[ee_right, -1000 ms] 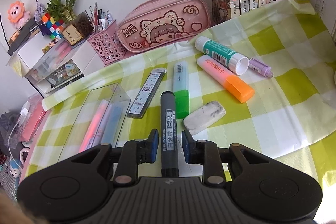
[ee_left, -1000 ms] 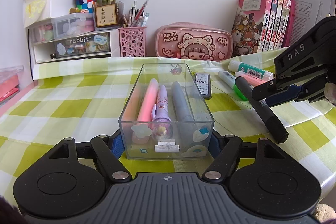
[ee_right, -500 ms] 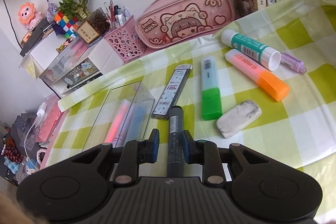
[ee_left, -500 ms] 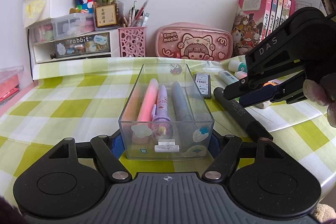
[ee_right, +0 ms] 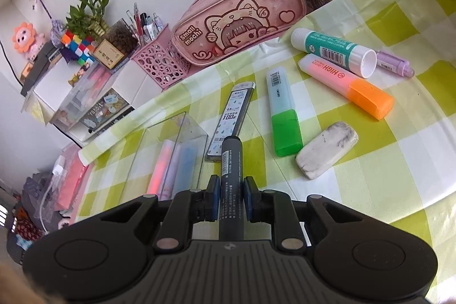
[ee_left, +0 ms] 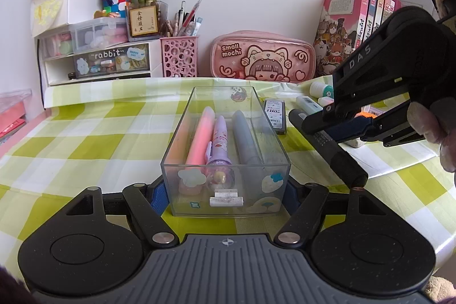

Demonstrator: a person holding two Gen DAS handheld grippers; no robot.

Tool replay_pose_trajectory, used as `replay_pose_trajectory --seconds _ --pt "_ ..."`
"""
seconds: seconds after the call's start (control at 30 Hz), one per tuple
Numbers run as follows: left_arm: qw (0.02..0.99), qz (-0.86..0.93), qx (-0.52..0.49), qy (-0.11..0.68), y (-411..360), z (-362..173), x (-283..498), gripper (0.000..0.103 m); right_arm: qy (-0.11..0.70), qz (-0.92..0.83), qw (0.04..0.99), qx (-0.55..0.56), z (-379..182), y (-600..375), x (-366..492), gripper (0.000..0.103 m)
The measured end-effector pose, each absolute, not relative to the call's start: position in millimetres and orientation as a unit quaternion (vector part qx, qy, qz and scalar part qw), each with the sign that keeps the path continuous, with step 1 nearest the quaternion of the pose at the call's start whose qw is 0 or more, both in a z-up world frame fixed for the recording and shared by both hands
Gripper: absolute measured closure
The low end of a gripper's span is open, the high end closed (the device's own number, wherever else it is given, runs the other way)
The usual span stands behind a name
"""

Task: Organize stationery
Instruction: 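Lift the black marker and carry it over the clear box, then lower the black marker into the clear box and open the right gripper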

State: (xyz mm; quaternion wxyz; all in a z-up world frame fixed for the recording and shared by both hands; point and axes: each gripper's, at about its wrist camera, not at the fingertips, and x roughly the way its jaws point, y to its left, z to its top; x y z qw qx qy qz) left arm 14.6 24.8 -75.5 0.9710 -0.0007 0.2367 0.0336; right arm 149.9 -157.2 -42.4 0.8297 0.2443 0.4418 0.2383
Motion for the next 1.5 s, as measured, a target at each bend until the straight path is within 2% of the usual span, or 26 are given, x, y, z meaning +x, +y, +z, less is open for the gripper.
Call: replay_pose_trajectory --seconds 0.23,0.53,1.3,1.4,1.5 --pt "0.971 0.034 0.000 0.237 25 -75 15 0.030 0.429 0.260 0.810 0.305 -19 -147 151 0.061" --pt "0.971 0.034 0.000 0.237 25 -75 15 0.030 0.433 0.256 0.813 0.294 -18 -111 157 0.061" --pt "0.971 0.034 -0.001 0.237 25 -75 15 0.030 0.426 0.259 0.817 0.289 -19 -110 156 0.060" --pt "0.971 0.034 -0.001 0.237 25 -75 15 0.030 0.414 0.256 0.823 0.293 -16 -119 155 0.055" --pt "0.971 0.034 -0.001 0.237 24 -75 15 0.030 0.403 0.244 0.831 0.295 -14 -132 156 0.046"
